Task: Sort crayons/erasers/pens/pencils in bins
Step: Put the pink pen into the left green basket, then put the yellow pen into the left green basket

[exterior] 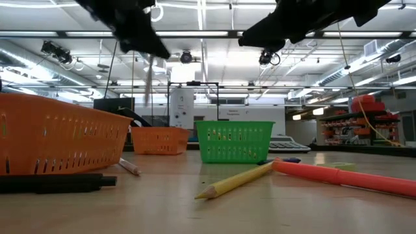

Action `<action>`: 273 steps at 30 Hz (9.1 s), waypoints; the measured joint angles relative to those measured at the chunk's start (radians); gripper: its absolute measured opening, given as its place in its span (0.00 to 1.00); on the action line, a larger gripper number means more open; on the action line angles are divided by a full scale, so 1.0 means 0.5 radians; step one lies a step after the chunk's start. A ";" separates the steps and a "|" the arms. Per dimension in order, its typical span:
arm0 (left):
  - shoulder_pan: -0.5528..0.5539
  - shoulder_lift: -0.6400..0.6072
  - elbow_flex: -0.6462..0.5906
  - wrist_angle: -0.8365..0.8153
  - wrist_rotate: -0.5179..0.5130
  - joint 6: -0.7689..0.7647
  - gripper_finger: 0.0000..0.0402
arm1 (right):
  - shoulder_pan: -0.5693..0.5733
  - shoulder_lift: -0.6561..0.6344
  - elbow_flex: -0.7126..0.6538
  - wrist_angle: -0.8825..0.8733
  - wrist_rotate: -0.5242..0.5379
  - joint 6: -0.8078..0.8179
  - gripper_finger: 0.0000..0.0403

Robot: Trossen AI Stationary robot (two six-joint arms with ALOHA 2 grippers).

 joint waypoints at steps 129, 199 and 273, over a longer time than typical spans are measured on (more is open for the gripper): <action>-0.295 0.676 -0.286 2.285 0.406 0.285 0.21 | 1.035 1.314 0.894 -1.060 0.801 1.599 0.31; -0.344 0.677 -0.240 1.685 -0.014 0.050 0.17 | 1.641 1.049 -0.081 -0.131 1.065 1.335 0.31; -0.373 0.679 -0.240 2.309 0.482 1.110 0.50 | 0.424 0.252 -0.080 0.970 0.096 -0.680 0.10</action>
